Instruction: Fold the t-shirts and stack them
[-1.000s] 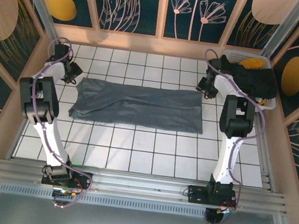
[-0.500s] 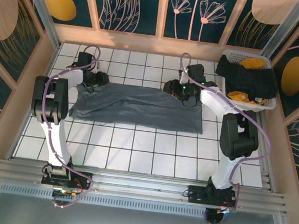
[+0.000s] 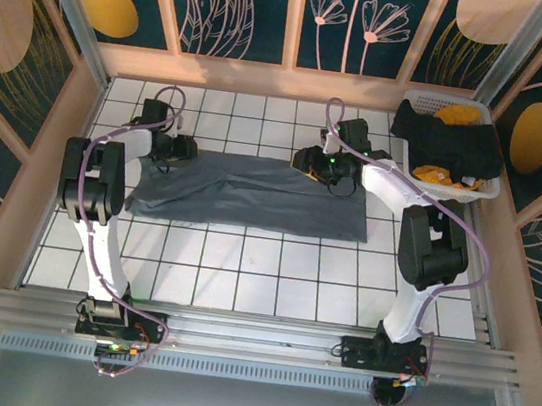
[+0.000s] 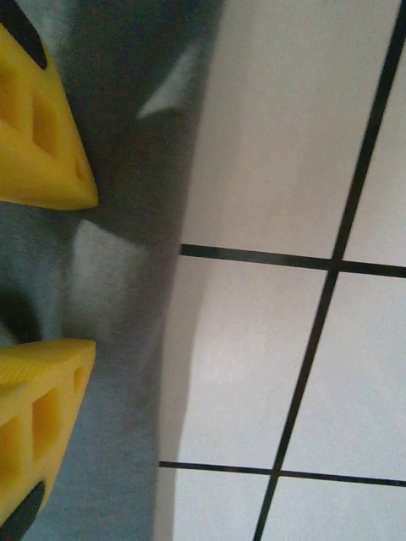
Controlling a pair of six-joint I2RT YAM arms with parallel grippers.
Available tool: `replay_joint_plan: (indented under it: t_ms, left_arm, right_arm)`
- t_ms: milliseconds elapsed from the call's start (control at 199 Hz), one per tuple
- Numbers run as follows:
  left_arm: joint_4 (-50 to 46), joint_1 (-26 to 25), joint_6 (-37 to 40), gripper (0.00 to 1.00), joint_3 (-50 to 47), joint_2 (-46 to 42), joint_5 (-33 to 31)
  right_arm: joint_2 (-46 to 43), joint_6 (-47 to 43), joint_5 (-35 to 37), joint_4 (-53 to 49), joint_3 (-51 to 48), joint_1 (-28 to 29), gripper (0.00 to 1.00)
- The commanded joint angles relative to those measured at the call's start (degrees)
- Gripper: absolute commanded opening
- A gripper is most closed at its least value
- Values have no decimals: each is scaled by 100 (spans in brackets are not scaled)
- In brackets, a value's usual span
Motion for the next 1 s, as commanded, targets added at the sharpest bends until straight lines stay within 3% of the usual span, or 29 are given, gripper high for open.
replay_joint_plan:
  t_ms: [0, 165, 416, 632, 998]
  left_arm:
    - [207, -42, 3, 44, -266, -456, -53]
    - [348, -78, -37, 45, -512, -757, 62]
    - [49, -86, 210, 49, -303, -244, -37]
    - [171, -154, 125, 51, -278, -126, 309]
    - [234, -245, 7, 44, -505, -487, 251]
  right_arm:
    - [48, 4, -52, 65, 59, -9, 51]
    - [144, -31, -136, 49, 158, -3, 51]
    - [194, -75, -176, -39, 216, -9, 51]
    - [185, -97, -124, -91, 205, -6, 51]
    - [321, -67, -115, -98, 259, -7, 51]
